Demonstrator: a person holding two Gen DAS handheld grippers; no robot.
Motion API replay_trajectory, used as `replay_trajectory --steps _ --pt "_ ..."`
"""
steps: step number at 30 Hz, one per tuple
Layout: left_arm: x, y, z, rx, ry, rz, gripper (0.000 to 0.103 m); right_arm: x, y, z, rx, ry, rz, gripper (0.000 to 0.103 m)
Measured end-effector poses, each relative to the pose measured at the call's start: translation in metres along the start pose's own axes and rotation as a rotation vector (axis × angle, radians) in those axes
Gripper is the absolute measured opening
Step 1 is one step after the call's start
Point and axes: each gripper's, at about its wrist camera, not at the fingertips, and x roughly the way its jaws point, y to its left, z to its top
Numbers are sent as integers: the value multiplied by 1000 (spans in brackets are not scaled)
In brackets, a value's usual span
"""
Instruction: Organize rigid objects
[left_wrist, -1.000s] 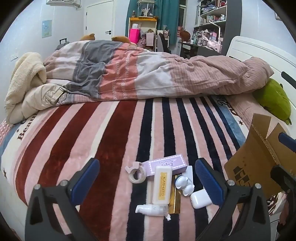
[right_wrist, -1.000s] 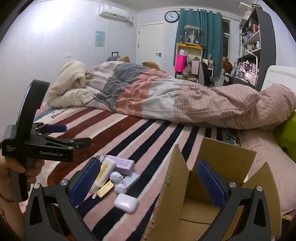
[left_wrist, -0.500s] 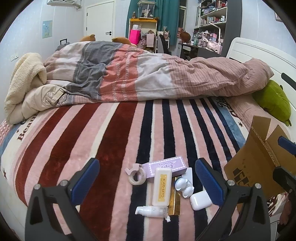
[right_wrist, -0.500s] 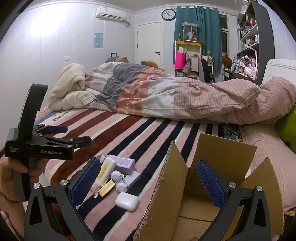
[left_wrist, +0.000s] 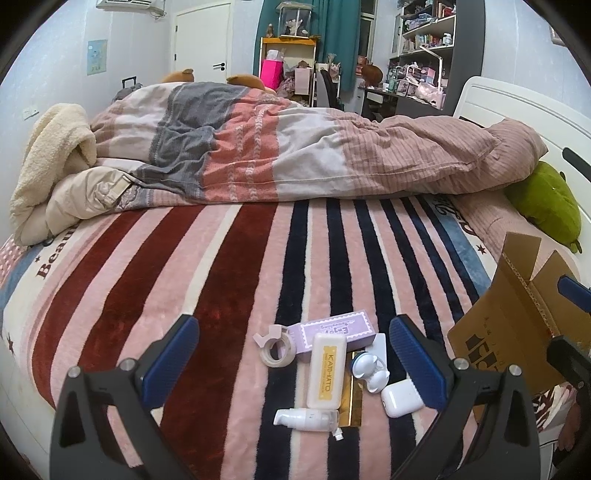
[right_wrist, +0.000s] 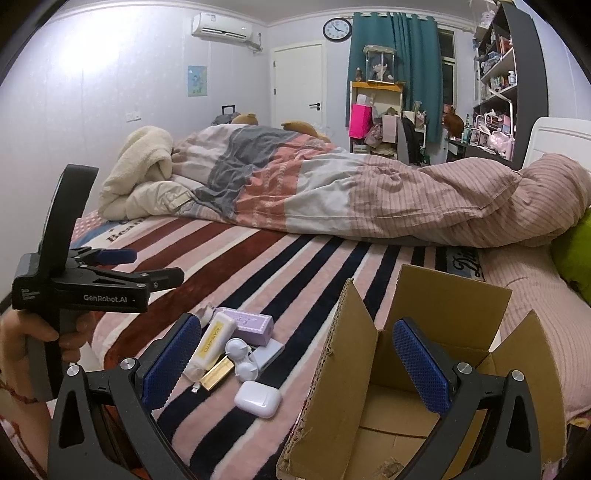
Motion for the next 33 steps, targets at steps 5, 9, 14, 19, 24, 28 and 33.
replay_trajectory --steps 5,9,14,19,24,28,33 --pt "-2 1 -1 -2 -3 -2 103 -1 0 -1 2 0 -4 103" --pt "-2 4 0 -3 -3 -4 103 -2 0 -2 3 0 -5 103" --pt "-3 6 -1 -7 -4 2 103 -2 -1 -2 4 -1 -4 103" --pt "-4 7 -1 -9 -4 3 103 -3 0 -1 0 -1 -8 103" --pt "-4 9 -1 -10 -4 4 103 -3 -1 -2 4 0 -6 103" --pt "-4 9 -1 -10 -4 6 103 -5 0 -3 5 1 -7 103" --pt "-4 9 -1 -11 -3 5 103 -4 -1 -2 4 1 -10 103"
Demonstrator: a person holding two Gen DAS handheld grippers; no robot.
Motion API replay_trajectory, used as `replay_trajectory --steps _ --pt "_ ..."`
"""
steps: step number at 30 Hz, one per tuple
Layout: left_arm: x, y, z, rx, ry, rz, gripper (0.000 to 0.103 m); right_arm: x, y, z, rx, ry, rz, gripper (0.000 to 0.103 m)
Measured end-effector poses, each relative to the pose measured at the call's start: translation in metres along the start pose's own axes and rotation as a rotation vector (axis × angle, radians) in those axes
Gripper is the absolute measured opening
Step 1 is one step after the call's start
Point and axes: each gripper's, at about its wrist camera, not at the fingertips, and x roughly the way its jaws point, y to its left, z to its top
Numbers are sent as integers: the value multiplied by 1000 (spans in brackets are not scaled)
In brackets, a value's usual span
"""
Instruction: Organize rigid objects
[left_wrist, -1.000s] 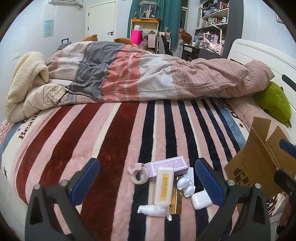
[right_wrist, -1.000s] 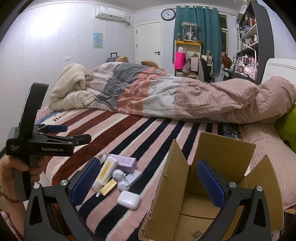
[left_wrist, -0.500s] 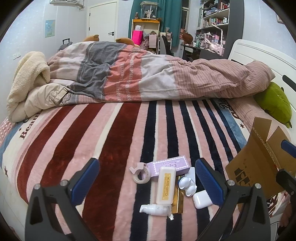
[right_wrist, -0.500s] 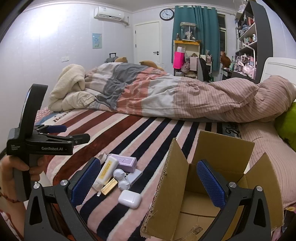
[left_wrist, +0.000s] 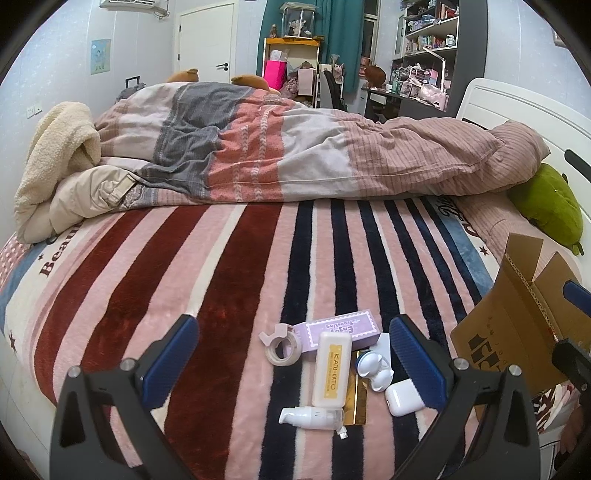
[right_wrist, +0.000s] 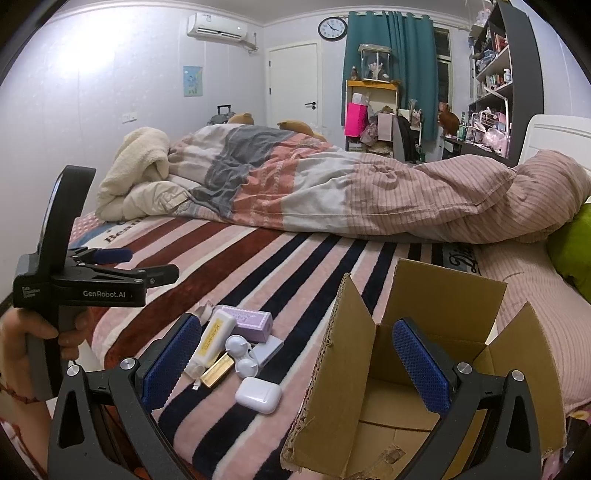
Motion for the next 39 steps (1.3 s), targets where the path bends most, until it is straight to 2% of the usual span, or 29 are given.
replay_trajectory --steps 7,12,16,18,19,21,23,24,30,34,36,37,38,39 --pt "-1 1 1 1 -3 1 103 -4 2 -3 3 2 -15 103" --pt "-4 8 1 -2 -18 6 103 -16 20 -2 -31 -25 -33 103" --pt "-4 19 -1 -9 -30 10 103 -18 47 3 -80 -40 -20 90" --pt "-1 26 -2 -15 -26 11 103 -13 62 1 -93 -34 11 79" --pt "1 29 -3 -12 -27 12 103 -7 69 -2 -91 -17 34 70" --pt "6 34 -5 1 -28 18 103 14 83 -14 -75 48 97 67" --pt "12 39 -7 14 -20 32 103 35 92 -27 -60 109 119 67" --pt "14 41 -8 17 -15 37 103 48 95 -37 -46 140 112 68" --pt "25 49 -14 35 9 3 102 113 77 -80 42 266 -70 73" --pt "26 48 -16 17 9 -37 102 132 59 -93 84 324 -123 73" --pt "28 47 -16 7 13 -77 102 137 52 -99 112 351 -115 73" --pt "30 46 -16 10 17 -102 102 138 52 -100 115 351 -116 69" --pt "32 43 -17 19 23 -123 102 137 53 -102 104 343 -127 51" --pt "33 40 -17 29 27 -140 102 136 56 -101 91 340 -129 51"
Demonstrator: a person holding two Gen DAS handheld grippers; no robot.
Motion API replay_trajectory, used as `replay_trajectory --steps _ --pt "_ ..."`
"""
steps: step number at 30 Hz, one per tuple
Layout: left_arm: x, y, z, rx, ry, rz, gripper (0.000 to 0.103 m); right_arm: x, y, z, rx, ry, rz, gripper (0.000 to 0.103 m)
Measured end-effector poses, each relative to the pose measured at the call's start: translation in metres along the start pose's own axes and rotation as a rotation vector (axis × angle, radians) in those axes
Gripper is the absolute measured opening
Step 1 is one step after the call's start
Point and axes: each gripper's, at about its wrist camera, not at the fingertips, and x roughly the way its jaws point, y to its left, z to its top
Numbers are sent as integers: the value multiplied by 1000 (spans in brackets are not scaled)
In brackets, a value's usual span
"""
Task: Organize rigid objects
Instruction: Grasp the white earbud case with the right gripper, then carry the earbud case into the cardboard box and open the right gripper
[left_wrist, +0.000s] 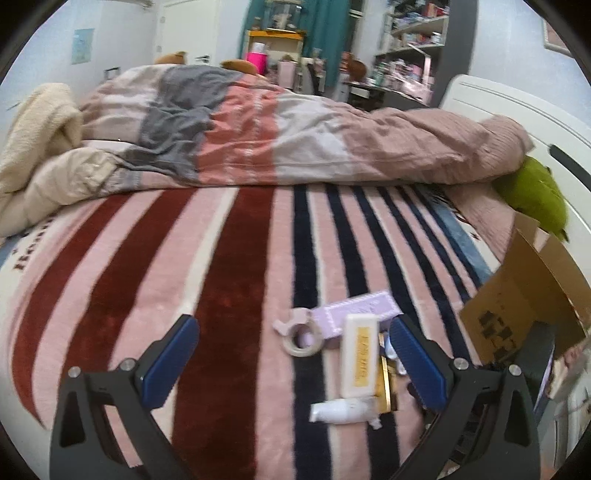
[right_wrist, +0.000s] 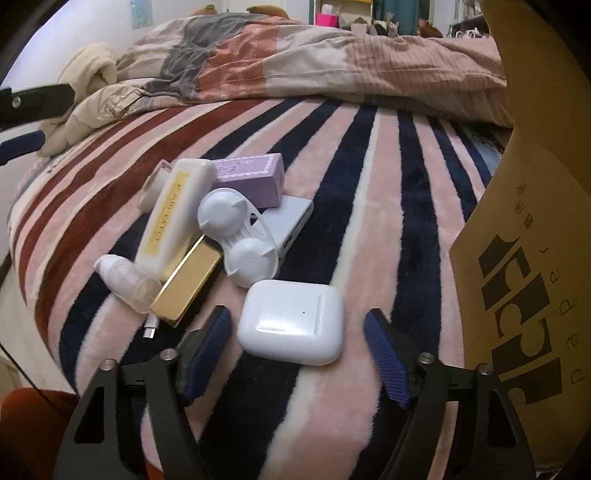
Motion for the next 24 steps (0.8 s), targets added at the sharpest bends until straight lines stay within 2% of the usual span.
replay_trajectory --steps 3,7,9,11,13,14,18,20,24 --pt "8 -5 2 22 41 -102 102 -13 3 3 -25 -15 31 51" --pt "-3 -18 4 3 58 -264 95 -46 12 15 -83 -98 109 51" --pt "-15 -34 6 29 61 -321 90 -73 16 23 -119 -165 160 51" --pt "-25 -48 11 51 69 -353 79 -95 18 32 -135 -224 201 51" --pt "-31 -58 16 47 77 -393 73 -115 17 37 -140 -272 240 51" --pt "-35 -66 22 42 76 -449 68 -126 14 40 -144 -303 252 51" --pt "-39 -107 41 94 98 -563 51 -154 -2 47 -157 -381 219 51" --pt "-34 -133 50 127 125 -621 32 -163 -20 48 -140 -400 197 50" --pt "-16 -190 66 196 183 -656 30 -174 -68 46 -68 -405 155 50"
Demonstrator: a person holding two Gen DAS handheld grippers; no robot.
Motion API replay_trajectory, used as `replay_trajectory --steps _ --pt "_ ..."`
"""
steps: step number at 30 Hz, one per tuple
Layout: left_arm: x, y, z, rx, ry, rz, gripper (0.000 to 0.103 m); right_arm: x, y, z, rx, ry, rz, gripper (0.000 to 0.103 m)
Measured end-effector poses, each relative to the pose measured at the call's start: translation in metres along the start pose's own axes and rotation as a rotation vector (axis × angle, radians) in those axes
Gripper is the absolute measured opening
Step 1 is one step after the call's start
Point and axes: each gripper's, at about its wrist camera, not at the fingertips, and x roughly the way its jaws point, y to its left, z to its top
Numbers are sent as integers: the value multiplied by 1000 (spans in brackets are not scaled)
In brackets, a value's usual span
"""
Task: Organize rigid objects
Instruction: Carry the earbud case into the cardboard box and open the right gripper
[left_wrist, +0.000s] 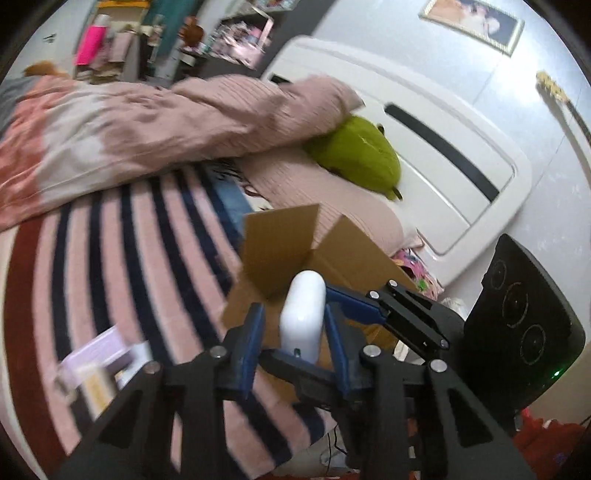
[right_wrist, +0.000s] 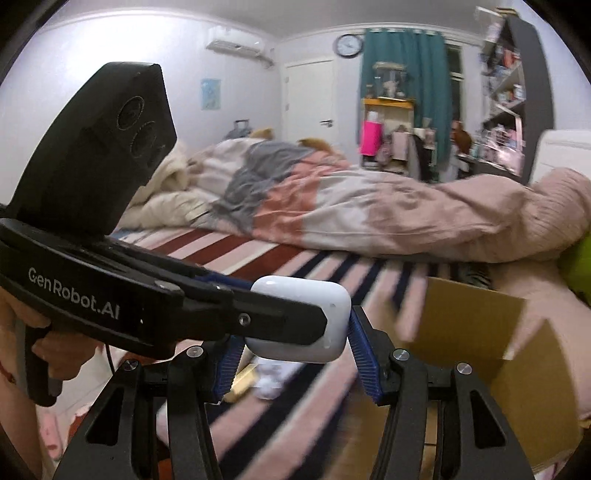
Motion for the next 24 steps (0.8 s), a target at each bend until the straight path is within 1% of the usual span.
replay_trajectory --steps 2,4,6,7,9,12,13,14,16,17,19,20,21,23,24 --pt "28 -12 15 10 52 -18 30 -2 -23 -1 35 20 -18 50" --pt "57 -20 28 11 111 -31 31 -3 -52 -2 76 62 -43 50" --pt "81 -24 36 15 160 -29 31 0 -73 -1 109 117 -56 50" --pt "96 -26 40 14 198 -29 30 2 -83 -1 127 156 -58 50" --pt "110 -28 45 9 244 -24 30 12 -101 -1 158 255 -65 50" --pt "124 -27 47 9 295 12 32 25 -109 -4 152 354 -87 50" --pt "123 -25 47 2 299 33 38 29 -111 -6 158 389 -90 50" --pt "119 -23 46 -3 292 45 46 33 -113 -8 170 417 -92 50" --pt "103 -18 47 -2 249 64 54 32 -117 -9 184 417 -87 51" --pt "87 -15 45 3 216 81 61 29 -116 -9 185 408 -84 56" --pt "51 -8 41 14 135 153 71 20 -107 -6 177 362 -74 63" --pt "36 -4 39 14 100 187 74 16 -99 -3 162 340 -63 63" --pt "20 2 35 7 68 220 75 11 -88 1 134 309 -40 64" --pt "-20 19 19 -23 2 330 79 1 -58 9 82 245 30 70" --pt "-33 25 12 -32 -17 364 79 0 -46 13 66 225 59 70"
